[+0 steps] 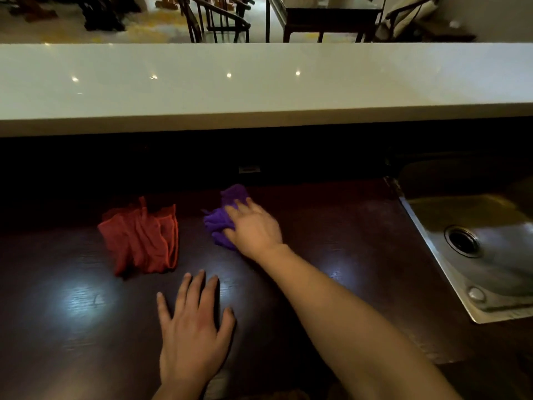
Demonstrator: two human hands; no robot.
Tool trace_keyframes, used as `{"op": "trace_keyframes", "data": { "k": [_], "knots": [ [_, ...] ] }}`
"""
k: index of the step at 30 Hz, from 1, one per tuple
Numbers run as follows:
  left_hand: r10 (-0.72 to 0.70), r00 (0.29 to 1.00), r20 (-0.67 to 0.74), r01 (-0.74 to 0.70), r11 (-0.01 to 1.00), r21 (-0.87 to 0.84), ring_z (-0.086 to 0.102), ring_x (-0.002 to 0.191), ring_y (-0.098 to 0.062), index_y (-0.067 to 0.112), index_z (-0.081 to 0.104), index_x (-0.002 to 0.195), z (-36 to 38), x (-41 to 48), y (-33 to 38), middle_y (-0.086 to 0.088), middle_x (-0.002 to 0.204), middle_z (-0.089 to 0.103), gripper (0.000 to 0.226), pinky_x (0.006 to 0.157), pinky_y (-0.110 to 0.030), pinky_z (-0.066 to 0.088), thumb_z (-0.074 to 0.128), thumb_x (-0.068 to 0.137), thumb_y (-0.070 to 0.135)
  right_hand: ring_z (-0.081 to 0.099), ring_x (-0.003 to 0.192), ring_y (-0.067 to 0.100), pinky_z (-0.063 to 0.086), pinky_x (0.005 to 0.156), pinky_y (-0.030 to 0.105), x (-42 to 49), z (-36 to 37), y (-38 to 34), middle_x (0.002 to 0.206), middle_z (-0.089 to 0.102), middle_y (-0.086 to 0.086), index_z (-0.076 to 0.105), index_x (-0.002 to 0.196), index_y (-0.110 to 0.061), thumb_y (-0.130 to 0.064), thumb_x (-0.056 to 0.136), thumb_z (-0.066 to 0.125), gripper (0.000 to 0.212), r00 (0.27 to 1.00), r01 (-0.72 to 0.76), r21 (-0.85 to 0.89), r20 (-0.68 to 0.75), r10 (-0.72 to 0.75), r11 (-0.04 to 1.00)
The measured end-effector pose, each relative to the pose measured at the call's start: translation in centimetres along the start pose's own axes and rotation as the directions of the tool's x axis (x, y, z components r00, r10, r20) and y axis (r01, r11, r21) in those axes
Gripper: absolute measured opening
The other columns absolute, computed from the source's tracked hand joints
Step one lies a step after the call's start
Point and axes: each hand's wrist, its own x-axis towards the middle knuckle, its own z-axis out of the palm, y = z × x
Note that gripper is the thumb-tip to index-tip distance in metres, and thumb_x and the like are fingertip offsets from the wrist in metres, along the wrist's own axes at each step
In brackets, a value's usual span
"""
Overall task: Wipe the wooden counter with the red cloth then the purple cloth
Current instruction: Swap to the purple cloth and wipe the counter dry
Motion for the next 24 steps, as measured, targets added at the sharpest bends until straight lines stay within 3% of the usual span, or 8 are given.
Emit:
{"op": "trace_keyframes", "data": {
  "k": [6, 9, 13, 15, 17, 20, 22, 24],
  "knots": [
    [0.002, 0.999, 0.044, -0.003, 1.000, 0.024, 0.030, 0.144, -0.027, 0.019, 0.054, 0.133, -0.1, -0.1, -0.1, -0.009, 0.148, 0.046, 0.061, 0.114, -0.068, 0.014, 0.037, 0.084, 0.051, 0.032, 0.141, 0.030, 0.020, 0.118, 0.034, -5.5, -2.9, 12.7, 0.151, 0.040, 0.014, 0.040, 0.144, -0.010, -0.034, 0.091, 0.053, 0.059, 0.923, -0.372, 0.030, -0.095, 0.373, 0.928],
    [-0.008, 0.998, 0.069, 0.005, 0.999, 0.043, 0.027, 0.145, -0.026, 0.021, 0.053, 0.134, -0.1, 0.0, 0.0, -0.008, 0.149, 0.045, 0.061, 0.114, -0.067, 0.012, 0.038, 0.085, 0.052, 0.028, 0.144, 0.031, 0.021, 0.118, 0.037, -10.3, -2.9, 11.2, 0.152, 0.039, 0.014, 0.041, 0.144, -0.011, -0.034, 0.091, 0.055, 0.060, 0.869, -0.472, 0.075, -0.126, 0.478, 0.878],
    [-0.011, 0.998, 0.070, 0.008, 0.999, 0.042, 0.028, 0.145, -0.026, 0.020, 0.054, 0.134, -0.1, 0.0, 0.1, -0.008, 0.150, 0.045, 0.062, 0.114, -0.067, 0.012, 0.037, 0.083, 0.052, 0.045, 0.134, 0.034, 0.041, 0.108, 0.047, -16.9, -0.3, 2.4, 0.142, 0.053, 0.012, 0.056, 0.134, -0.015, -0.039, 0.078, 0.060, 0.061, 0.986, -0.129, 0.071, -0.099, 0.136, 0.989],
    [-0.014, 0.998, 0.060, 0.012, 0.999, 0.034, 0.027, 0.145, -0.025, 0.020, 0.054, 0.133, 0.0, 0.0, -0.1, -0.008, 0.149, 0.045, 0.062, 0.114, -0.068, 0.012, 0.037, 0.083, 0.052, 0.051, 0.129, 0.033, 0.046, 0.103, 0.049, -17.9, -0.7, 3.8, 0.136, 0.058, 0.012, 0.059, 0.131, -0.013, -0.040, 0.076, 0.061, 0.061, 0.997, 0.009, 0.048, -0.071, -0.006, 0.999],
    [-0.008, 0.999, 0.048, 0.006, 0.999, 0.034, 0.026, 0.145, -0.025, 0.021, 0.053, 0.133, 0.3, -0.1, -0.3, -0.007, 0.149, 0.045, 0.060, 0.114, -0.067, 0.011, 0.038, 0.084, 0.052, 0.050, 0.130, 0.036, 0.043, 0.105, 0.047, -16.7, -1.5, 8.6, 0.137, 0.056, 0.016, 0.056, 0.132, -0.008, -0.032, 0.081, 0.066, 0.058, 0.982, -0.120, 0.037, -0.145, 0.124, 0.992],
    [-0.003, 0.999, 0.053, 0.000, 0.999, 0.045, 0.025, 0.146, -0.025, 0.022, 0.052, 0.134, 0.6, 0.1, -0.4, -0.007, 0.150, 0.044, 0.059, 0.115, -0.067, 0.011, 0.040, 0.085, 0.052, 0.030, 0.143, 0.031, 0.025, 0.117, 0.038, -13.8, -3.0, 13.8, 0.150, 0.041, 0.015, 0.043, 0.143, -0.009, -0.032, 0.091, 0.060, 0.059, 0.848, -0.489, 0.091, -0.183, 0.498, 0.867],
    [-0.016, 0.998, 0.058, 0.013, 0.998, 0.063, 0.023, 0.146, -0.025, 0.023, 0.051, 0.135, 0.7, 0.1, -0.4, -0.007, 0.151, 0.043, 0.059, 0.115, -0.066, 0.009, 0.039, 0.085, 0.053, 0.026, 0.144, 0.031, 0.021, 0.118, 0.039, -11.9, -3.1, 12.8, 0.153, 0.037, 0.015, 0.040, 0.144, -0.010, -0.037, 0.092, 0.055, 0.060, 0.793, -0.572, 0.097, -0.186, 0.580, 0.814],
    [-0.017, 0.998, 0.062, 0.013, 0.998, 0.065, 0.024, 0.146, -0.025, 0.023, 0.052, 0.134, 0.7, -0.1, -0.4, -0.006, 0.151, 0.043, 0.059, 0.115, -0.066, 0.010, 0.040, 0.085, 0.054, 0.027, 0.144, 0.032, 0.022, 0.118, 0.039, -11.8, -2.4, 9.5, 0.153, 0.037, 0.014, 0.043, 0.143, -0.013, -0.039, 0.091, 0.055, 0.060, 0.841, -0.505, 0.078, -0.181, 0.510, 0.860]
  ]
}}
